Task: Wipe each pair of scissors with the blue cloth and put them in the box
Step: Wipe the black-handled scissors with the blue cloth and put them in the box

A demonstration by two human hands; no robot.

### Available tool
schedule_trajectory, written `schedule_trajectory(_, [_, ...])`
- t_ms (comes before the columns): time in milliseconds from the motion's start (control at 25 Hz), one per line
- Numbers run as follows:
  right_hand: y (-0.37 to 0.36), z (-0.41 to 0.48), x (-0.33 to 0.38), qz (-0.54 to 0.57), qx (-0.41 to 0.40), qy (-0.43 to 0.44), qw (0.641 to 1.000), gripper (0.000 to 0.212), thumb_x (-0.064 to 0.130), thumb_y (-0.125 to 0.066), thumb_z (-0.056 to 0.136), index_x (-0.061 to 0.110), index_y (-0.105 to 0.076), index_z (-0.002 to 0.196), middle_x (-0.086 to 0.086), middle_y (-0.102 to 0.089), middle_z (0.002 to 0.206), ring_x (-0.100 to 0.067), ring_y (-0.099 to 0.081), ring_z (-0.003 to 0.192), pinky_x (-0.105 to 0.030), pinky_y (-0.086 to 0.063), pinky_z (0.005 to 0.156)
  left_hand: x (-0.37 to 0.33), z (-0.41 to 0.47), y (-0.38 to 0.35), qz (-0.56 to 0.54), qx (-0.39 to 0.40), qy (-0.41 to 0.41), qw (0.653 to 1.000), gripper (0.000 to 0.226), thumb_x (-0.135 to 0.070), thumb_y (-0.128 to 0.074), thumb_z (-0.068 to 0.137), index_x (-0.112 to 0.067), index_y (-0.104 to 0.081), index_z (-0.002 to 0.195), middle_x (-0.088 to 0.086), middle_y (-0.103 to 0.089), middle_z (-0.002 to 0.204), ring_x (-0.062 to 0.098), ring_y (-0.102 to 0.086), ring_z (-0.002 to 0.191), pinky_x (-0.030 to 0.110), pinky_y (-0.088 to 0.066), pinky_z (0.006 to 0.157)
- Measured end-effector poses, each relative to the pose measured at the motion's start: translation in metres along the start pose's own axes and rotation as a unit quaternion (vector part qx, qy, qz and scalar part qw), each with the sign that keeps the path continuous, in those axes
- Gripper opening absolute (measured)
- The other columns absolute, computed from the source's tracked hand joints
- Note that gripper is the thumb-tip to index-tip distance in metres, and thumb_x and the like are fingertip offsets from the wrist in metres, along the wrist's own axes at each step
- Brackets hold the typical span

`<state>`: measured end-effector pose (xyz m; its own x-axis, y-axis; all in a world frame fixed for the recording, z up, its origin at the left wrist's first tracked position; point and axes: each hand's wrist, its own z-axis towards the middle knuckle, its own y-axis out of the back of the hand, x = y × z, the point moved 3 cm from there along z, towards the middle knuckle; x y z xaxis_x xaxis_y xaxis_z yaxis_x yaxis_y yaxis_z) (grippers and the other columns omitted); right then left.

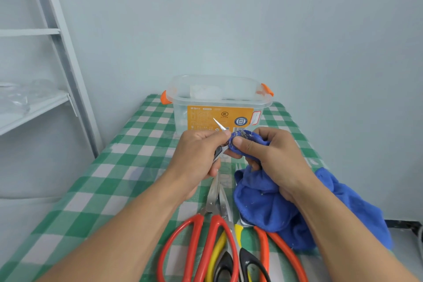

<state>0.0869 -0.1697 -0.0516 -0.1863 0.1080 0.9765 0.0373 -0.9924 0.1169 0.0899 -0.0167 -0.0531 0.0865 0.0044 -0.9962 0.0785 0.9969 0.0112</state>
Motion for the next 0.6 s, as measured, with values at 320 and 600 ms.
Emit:
schedule_trajectory(320, [-0.0008,0.0034,-0.0032,0.029,0.017,-0.007,0.999,0.006,-0.002,-0.066,0.091,-0.004,-0.069,0.096,-0.011,-0.075,0.081,-0.02,-0.076,0.081,-0.03,-0.05,0.068,0.0023,0.0045,0.0059,-0.004,-0.032,-0.02,0.999,0.034,-0.021,-0.065,0.094,-0.012,-0.066,0.061,0.021,-0.06,0.058,0.016,-0.033,0.034,0.016,-0.024,0.037])
schedule_trajectory(600, [-0.0048,0.0023,-0.0025,-0.025,-0.058,0.01,0.998,0.027,0.026,-0.08,0.085,0.002,-0.069,0.08,0.005,-0.052,0.052,-0.007,-0.042,0.047,-0.019,-0.037,0.049,0.0005,0.0003,-0.0021,-0.006,-0.001,-0.039,0.999,0.044,-0.023,-0.056,0.099,-0.013,-0.069,0.059,0.014,-0.071,0.065,0.016,-0.034,0.034,0.018,-0.026,0.037])
